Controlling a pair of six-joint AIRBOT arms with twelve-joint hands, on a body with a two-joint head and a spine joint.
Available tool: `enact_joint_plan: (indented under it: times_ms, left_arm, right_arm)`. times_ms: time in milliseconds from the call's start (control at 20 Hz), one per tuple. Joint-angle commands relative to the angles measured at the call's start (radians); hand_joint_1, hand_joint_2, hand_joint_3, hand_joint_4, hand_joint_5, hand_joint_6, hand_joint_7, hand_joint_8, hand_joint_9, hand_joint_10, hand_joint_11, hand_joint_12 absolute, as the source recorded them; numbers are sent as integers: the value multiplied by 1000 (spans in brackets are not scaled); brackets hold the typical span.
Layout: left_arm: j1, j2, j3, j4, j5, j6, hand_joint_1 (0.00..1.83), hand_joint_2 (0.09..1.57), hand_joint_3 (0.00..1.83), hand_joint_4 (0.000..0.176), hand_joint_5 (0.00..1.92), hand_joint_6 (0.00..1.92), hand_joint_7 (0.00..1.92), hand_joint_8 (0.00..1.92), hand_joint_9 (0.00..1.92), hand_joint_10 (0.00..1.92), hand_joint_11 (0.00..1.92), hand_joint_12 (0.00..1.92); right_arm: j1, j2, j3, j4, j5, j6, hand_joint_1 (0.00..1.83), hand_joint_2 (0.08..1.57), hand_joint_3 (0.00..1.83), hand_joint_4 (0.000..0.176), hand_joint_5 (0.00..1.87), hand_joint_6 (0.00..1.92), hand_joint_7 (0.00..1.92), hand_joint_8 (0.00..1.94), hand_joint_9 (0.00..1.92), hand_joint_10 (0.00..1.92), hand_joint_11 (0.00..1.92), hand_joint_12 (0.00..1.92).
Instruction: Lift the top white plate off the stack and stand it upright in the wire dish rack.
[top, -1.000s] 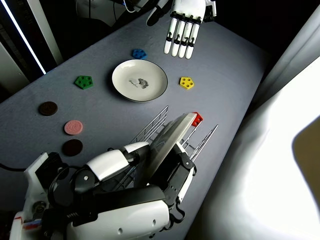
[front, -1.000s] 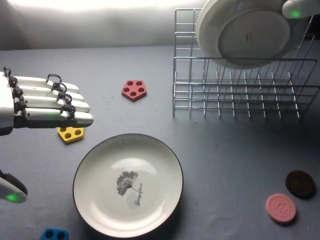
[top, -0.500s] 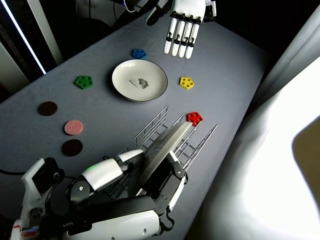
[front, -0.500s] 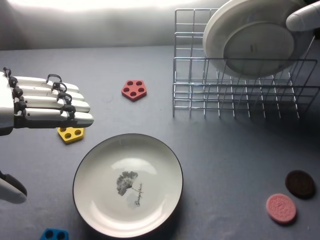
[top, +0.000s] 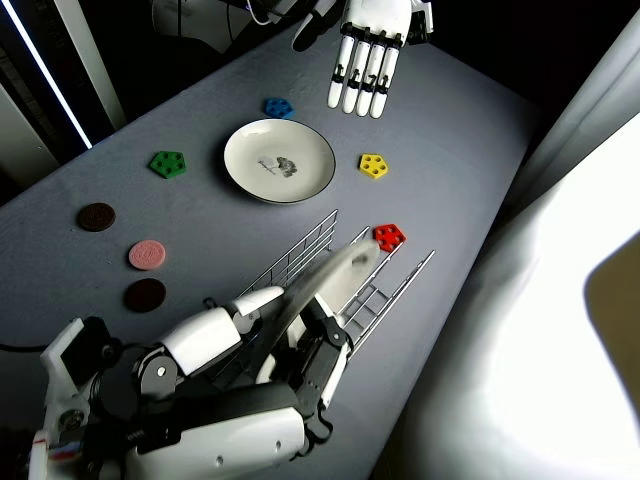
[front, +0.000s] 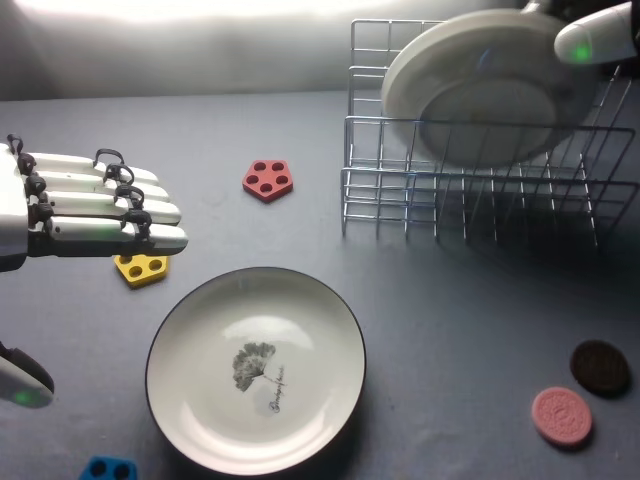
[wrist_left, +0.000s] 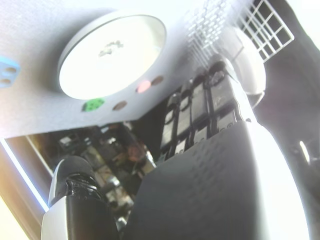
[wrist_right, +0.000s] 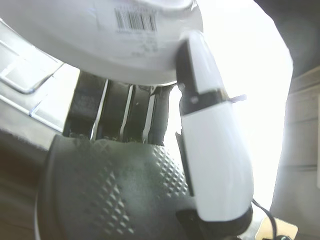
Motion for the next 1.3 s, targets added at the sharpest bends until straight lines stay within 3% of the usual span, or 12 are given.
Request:
enact_joint_plan:
  times_ms: [0, 400, 550, 600, 1100, 1250]
  left_arm:
    - [-23, 5, -5, -66, -74, -1, 232, 968, 0, 0, 52, 6, 57, 7, 56, 5, 86, 7]
    - [-23, 5, -5, -65, -76, -2, 269, 967, 0, 0, 80, 7, 90, 7, 87, 7, 105, 12]
    - [-23, 5, -6, -64, -78, -3, 248, 965, 0, 0, 94, 9, 107, 9, 104, 10, 129, 22]
    - [-23, 5, -6, -63, -78, -3, 218, 968, 1, 0, 100, 8, 105, 6, 101, 6, 127, 20]
    - [-23, 5, -9, -59, -83, -3, 253, 956, 0, 0, 90, 9, 95, 6, 94, 4, 111, 10]
    - [-23, 5, -11, -53, -83, -4, 274, 972, 4, 0, 72, 0, 70, 0, 61, 0, 75, 0]
  right_arm:
    - [5, 14, 4, 82, 51, 15, 1148, 982, 0, 0, 637, 34, 649, 3, 743, 2, 932, 89]
    - [-2, 19, 6, 103, 48, -1, 1079, 909, 0, 0, 617, 7, 542, 3, 616, 1, 732, 0]
    - [-2, 24, 3, 133, 49, -37, 1087, 905, 0, 0, 629, 17, 520, 3, 604, 2, 762, 13]
    - [-2, 26, 0, 156, 50, -64, 1089, 925, 0, 0, 720, 9, 539, 0, 602, 0, 753, 7]
    - [-2, 27, -17, 199, 59, -316, 1081, 930, 1, 0, 606, 0, 506, 0, 594, 4, 773, 16]
    - [-2, 30, -35, 200, 25, -405, 1083, 932, 0, 0, 691, 11, 549, 6, 616, 5, 797, 23]
